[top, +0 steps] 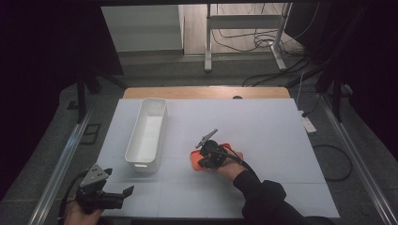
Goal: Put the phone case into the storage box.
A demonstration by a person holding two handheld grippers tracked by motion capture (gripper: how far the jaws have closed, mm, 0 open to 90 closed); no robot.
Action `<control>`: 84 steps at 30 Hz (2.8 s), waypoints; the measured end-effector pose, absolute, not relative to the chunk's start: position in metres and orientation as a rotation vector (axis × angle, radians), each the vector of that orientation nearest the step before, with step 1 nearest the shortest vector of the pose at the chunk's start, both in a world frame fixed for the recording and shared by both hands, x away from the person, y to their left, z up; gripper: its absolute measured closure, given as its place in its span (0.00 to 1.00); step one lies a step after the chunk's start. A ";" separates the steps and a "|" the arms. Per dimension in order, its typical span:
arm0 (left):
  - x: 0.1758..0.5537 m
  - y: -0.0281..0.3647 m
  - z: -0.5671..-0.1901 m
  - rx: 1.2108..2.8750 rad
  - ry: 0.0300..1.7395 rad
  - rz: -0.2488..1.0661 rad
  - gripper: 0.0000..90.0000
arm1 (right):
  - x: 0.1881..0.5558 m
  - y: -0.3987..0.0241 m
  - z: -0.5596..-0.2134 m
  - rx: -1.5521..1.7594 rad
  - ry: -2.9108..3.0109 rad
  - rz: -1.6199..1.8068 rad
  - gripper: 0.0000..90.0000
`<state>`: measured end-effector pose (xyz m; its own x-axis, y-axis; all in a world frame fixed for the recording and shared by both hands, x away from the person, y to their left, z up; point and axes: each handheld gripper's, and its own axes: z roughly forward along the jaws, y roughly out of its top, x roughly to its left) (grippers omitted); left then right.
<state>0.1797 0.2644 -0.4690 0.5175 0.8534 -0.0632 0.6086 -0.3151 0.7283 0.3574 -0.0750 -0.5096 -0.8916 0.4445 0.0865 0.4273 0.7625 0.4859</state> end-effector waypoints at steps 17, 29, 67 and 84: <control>0.179 0.268 -0.469 2.009 1.187 0.421 0.02 | 0.345 -0.087 -0.509 0.699 2.970 0.751 0.99; 0.179 0.269 -0.468 2.005 1.175 0.415 0.02 | 0.338 -0.113 -0.506 0.744 2.988 0.722 0.99; 0.179 0.268 -0.468 2.014 1.166 0.415 0.02 | 0.361 -0.179 -0.499 0.898 2.830 0.622 0.99; 0.179 0.267 -0.468 2.013 1.165 0.414 0.02 | 0.356 -0.178 -0.487 0.920 2.786 0.683 0.89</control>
